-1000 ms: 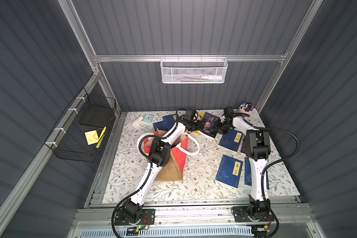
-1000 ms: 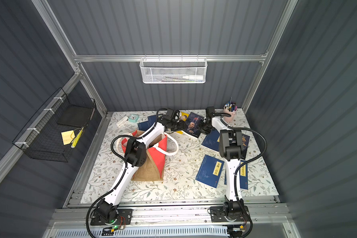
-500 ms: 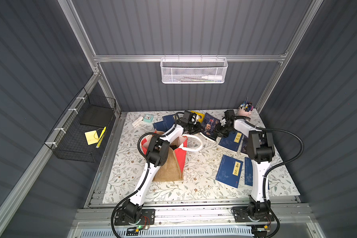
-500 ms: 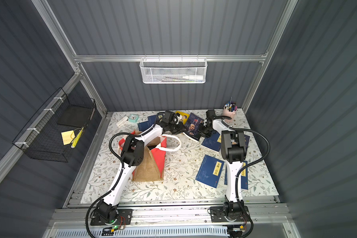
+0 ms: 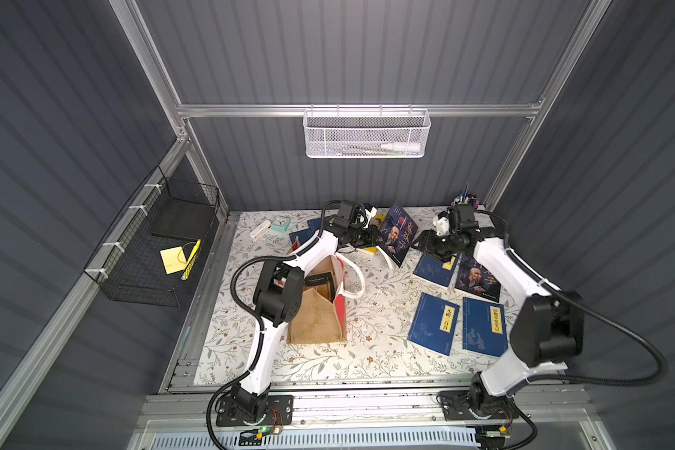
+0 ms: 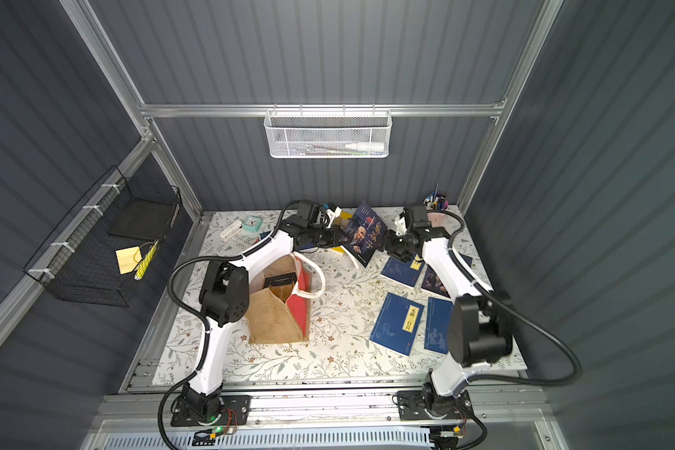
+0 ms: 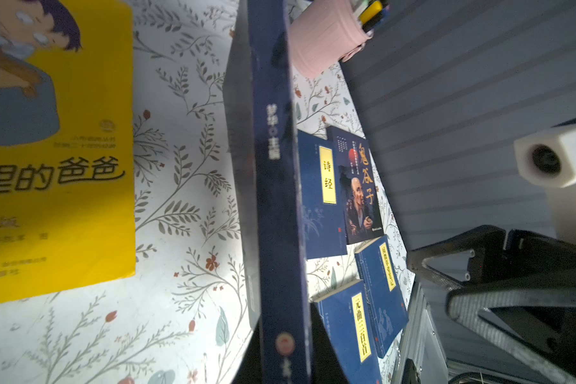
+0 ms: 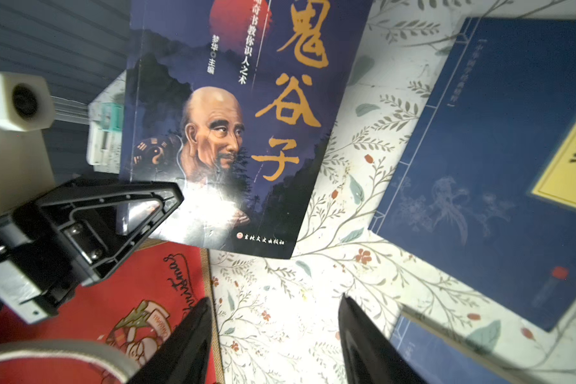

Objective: Put the books into the canvas bag
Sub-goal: Pick up the book from the center of the board.

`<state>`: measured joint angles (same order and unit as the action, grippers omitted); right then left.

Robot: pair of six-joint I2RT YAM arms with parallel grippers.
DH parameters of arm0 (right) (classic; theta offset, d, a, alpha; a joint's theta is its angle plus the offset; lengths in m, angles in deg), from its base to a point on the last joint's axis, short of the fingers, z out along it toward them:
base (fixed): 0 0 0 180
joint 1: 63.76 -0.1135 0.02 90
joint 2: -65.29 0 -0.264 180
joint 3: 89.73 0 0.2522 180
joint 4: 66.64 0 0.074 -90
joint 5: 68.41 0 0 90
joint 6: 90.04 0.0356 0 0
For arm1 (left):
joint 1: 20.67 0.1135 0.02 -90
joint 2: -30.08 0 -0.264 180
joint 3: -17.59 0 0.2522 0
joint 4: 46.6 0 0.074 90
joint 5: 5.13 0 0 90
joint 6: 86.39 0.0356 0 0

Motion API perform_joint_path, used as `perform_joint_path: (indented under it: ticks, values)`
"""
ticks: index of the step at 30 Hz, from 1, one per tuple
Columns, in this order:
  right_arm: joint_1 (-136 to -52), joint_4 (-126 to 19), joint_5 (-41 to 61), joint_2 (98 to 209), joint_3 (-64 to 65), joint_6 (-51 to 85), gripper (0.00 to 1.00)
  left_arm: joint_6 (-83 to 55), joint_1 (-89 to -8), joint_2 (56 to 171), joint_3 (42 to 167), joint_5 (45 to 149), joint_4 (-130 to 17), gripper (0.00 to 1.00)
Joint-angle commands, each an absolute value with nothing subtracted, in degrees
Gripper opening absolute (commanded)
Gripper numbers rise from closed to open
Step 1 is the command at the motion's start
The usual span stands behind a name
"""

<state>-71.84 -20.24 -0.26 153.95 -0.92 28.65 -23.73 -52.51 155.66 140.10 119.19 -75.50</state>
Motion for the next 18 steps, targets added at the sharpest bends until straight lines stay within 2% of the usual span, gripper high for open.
perform_joint_path:
  ticks: [1, 6, 9, 18]
  values:
    - [-71.76, -23.29, -3.17, 145.59, -6.73, 31.18, 0.64, -18.43, -52.67, 145.49, 137.14, 120.35, -70.56, 0.0]
    - [-71.85, -33.97, -5.75, 133.11, -15.71, 35.84, 0.66, -15.55, -52.67, 135.35, 131.23, 118.08, -70.97, 0.0]
    - [-72.23, -42.21, -9.77, 129.38, -18.98, 39.98, 0.68, -14.77, -52.58, 129.72, 128.17, 115.65, -71.24, 0.0]
    - [-81.91, -55.19, -15.74, 130.22, -15.98, 41.34, 0.78, -13.98, -51.84, 115.77, 120.85, 115.53, -72.39, 0.0]
